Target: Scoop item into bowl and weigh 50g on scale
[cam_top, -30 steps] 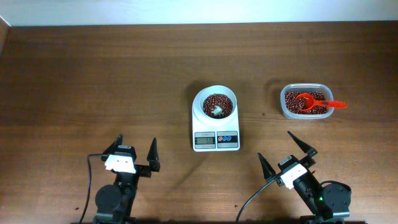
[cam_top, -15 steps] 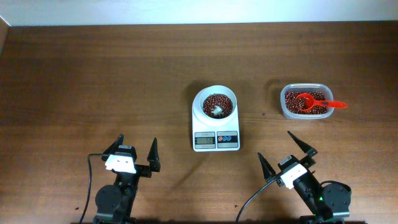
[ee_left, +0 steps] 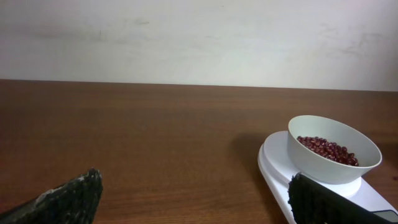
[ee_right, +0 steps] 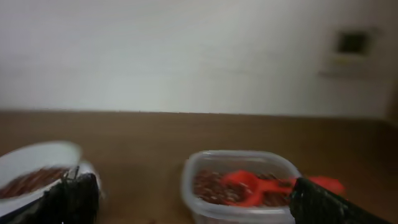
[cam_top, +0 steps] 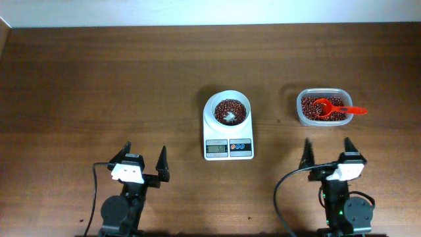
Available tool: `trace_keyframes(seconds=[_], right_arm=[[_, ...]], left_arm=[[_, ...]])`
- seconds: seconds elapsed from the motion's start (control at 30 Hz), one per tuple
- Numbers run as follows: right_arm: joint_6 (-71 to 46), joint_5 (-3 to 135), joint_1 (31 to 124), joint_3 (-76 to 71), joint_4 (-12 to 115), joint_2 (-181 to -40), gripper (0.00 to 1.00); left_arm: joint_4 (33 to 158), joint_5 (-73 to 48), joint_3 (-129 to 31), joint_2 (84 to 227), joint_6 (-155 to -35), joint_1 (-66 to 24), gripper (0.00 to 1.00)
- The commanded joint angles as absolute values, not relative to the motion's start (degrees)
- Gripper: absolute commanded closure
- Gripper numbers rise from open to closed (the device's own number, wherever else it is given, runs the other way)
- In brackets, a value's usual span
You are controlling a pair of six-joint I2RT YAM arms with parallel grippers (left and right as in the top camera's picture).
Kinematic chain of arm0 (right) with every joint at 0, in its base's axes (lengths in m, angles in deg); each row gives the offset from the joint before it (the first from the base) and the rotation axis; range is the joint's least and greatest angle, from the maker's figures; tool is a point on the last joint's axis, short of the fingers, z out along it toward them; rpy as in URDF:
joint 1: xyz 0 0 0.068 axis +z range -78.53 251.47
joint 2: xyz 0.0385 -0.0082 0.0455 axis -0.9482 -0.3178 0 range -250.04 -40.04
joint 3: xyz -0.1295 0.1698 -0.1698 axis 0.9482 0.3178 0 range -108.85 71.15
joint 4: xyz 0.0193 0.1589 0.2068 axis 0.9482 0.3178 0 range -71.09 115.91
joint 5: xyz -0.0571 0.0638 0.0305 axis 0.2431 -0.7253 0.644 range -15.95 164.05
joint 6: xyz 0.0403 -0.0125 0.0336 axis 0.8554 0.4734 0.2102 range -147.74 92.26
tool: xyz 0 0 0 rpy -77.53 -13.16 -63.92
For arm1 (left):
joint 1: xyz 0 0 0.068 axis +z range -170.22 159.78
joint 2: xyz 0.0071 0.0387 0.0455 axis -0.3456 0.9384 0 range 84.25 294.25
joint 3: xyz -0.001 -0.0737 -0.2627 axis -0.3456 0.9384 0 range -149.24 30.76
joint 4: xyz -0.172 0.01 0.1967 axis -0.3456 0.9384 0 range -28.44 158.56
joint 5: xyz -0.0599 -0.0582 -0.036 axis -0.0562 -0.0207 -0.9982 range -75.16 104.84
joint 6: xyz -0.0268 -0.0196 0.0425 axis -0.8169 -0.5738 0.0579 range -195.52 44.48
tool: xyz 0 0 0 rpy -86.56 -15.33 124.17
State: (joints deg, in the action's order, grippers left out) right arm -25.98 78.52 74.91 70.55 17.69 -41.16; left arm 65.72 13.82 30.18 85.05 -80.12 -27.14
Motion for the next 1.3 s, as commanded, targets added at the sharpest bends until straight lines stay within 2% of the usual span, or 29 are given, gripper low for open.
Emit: trace_keyframes(seconds=[0.0, 0.13, 0.43, 0.53, 1.27], right_arm=[[-20.15, 86.15, 75.22, 70.79, 22.83, -41.58, 0.01], [-20.39, 83.28, 75.22, 70.79, 21.85, -46.41, 0.01], [-20.37, 83.28, 75.22, 70.79, 22.52, -46.63, 0.01], [-20.39, 83.39, 75.57, 70.79, 22.09, -39.96, 0.01], [-20.37, 83.31, 75.68, 70.81, 22.63, -40.25, 0.01]], left_arm=[[66.25, 14.24, 30.27, 84.54, -80.85, -27.36, 0.02], [66.25, 14.22, 30.27, 84.54, -80.85, -27.36, 0.01], [66.25, 14.24, 30.27, 84.54, -80.85, -27.36, 0.01], [66.25, 14.24, 30.27, 84.54, -80.85, -27.36, 0.01], [66.25, 14.24, 30.27, 84.54, -80.85, -27.36, 0.01]])
